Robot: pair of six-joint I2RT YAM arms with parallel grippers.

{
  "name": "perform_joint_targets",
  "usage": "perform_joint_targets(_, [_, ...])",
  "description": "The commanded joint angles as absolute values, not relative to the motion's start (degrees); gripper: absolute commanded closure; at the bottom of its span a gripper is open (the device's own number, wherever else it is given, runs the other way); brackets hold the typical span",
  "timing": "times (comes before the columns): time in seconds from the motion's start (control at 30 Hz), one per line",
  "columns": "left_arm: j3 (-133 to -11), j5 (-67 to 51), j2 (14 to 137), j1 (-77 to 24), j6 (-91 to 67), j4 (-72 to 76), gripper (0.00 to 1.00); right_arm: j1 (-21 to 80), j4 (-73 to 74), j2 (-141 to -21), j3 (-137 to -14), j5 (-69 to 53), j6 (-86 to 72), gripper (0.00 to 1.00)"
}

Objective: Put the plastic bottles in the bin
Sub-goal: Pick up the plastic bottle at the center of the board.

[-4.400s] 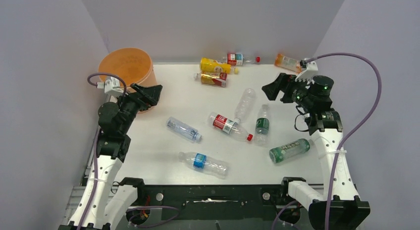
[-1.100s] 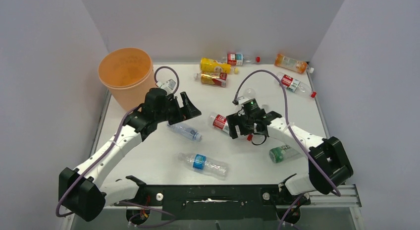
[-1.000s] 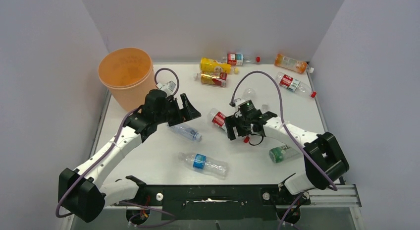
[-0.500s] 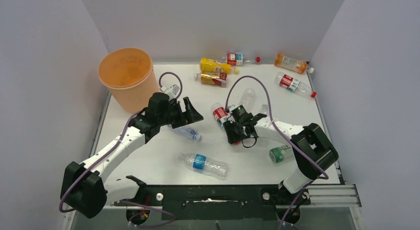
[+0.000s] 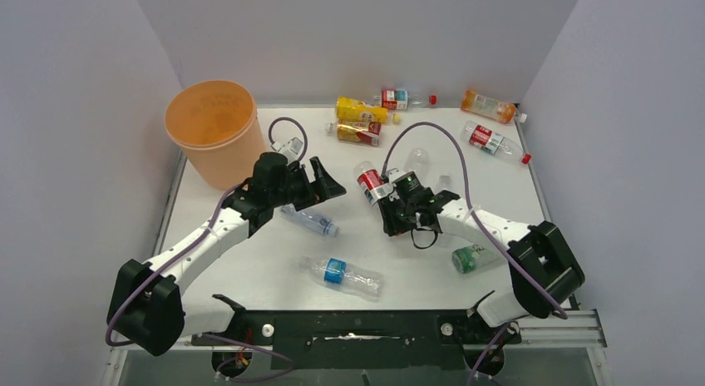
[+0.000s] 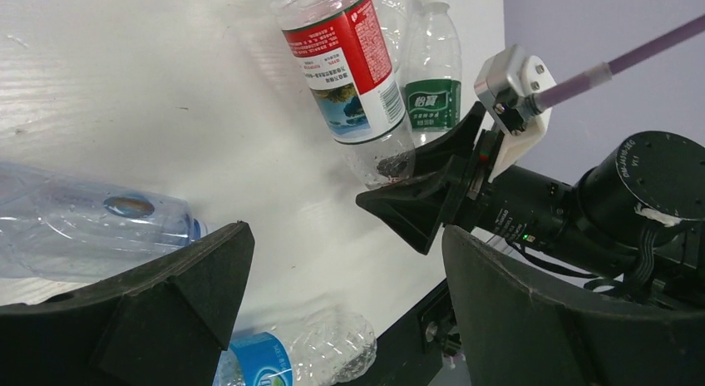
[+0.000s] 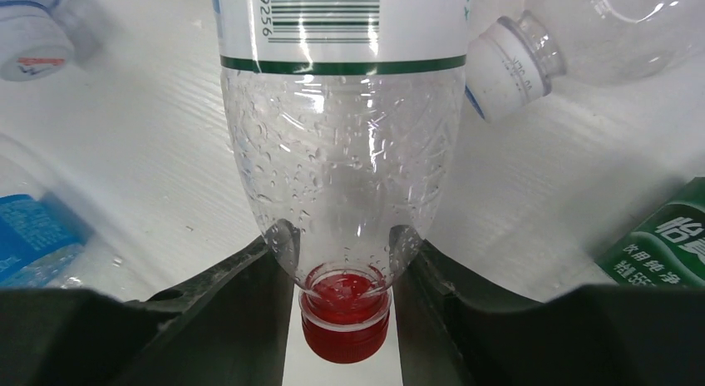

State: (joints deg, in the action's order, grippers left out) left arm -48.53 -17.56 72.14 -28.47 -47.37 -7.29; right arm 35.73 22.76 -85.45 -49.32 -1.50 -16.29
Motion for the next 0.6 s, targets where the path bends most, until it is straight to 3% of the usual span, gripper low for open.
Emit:
perform_joint_targets(0.0, [-48.19, -16.74, 72.4, -28.8, -50.98, -0.26, 0.15, 35.99, 21.21, -80.86, -52.36, -1.32, -15.37, 0.84])
perform_joint_targets(0.57, [-41.06, -18.07, 73.84, -28.82, -64.41, 22.64, 0.16, 39.03, 21.72, -76.94, -58.46, -6.94, -17.13, 0.83])
